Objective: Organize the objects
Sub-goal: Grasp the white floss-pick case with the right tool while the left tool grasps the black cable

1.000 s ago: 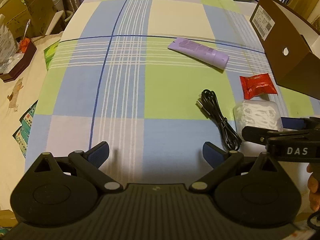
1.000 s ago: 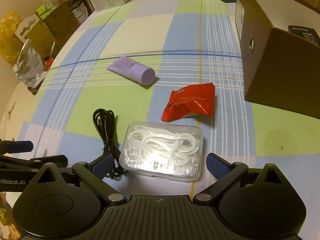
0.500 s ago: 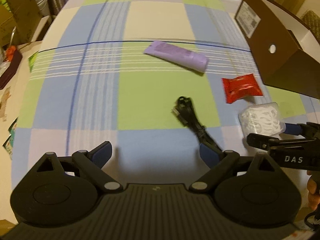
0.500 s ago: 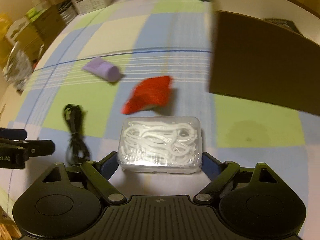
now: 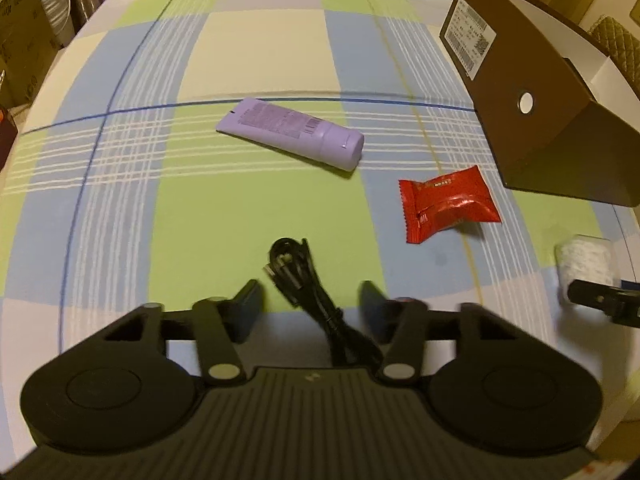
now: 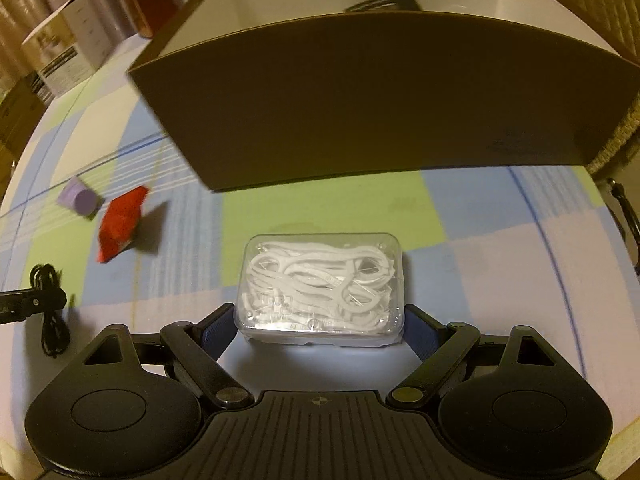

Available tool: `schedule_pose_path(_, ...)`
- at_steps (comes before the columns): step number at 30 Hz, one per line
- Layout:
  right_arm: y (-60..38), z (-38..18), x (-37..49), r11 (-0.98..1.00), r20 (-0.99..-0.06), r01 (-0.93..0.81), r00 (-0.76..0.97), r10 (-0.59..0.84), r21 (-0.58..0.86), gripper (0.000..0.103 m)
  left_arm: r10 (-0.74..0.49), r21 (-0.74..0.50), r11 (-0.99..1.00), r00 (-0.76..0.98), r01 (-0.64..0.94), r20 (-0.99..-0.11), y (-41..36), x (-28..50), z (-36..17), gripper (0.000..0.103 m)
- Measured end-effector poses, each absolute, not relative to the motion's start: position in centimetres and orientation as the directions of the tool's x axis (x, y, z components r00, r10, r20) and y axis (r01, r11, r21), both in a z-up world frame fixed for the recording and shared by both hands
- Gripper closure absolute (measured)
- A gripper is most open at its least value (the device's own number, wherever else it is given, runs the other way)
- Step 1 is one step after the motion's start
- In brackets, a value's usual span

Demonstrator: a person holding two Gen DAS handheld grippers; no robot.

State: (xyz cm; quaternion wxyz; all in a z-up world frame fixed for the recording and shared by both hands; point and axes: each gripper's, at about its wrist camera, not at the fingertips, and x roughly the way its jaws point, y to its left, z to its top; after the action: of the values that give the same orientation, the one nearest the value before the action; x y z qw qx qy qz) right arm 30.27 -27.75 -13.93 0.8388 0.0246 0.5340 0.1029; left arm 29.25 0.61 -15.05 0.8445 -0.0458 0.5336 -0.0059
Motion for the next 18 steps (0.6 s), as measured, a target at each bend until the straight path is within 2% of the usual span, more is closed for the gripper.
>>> schedule_pose_path(3,-28.7,-13.8,30.3,0.978,-0.889,-0.145,0.411,0.200,0.153,0.018,-0.075,-0.086,0.996,0.443,-0.004,-0.893,-0.3,29.3,-15.1,0.076)
schedule_pose_path(5,-29.2,-13.7,30.3,0.975,-0.887,-0.154,0.412,0.209,0.158,0.018,-0.143,-0.148,0.989,0.434,0.023,-0.889,-0.9,29.3,-15.0,0.086)
schedule_pose_path(7,-29.4,-13.6,30.4,0.974,-0.887,-0.163,0.410,0.212,0.158,0.018,-0.176,-0.180,0.983,0.427,0.033,-0.887,-1.5,29.1,-15.2,0.087)
schedule_pose_path(11,-29.6,-13.6,30.6,0.971,-0.887,-0.178,0.407,0.219,0.158,0.017,-0.113,-0.095,0.993,0.432,0.064,-0.895,-3.5,28.8,-15.1,0.087)
schedule_pose_path(18,-29.5,-13.8,31.2,0.968,-0.881,-0.191,0.413,0.229,0.162,0.016,-0.038,-0.025,0.999,0.405,0.037,-0.913,-4.8,29.6,-14.9,0.086)
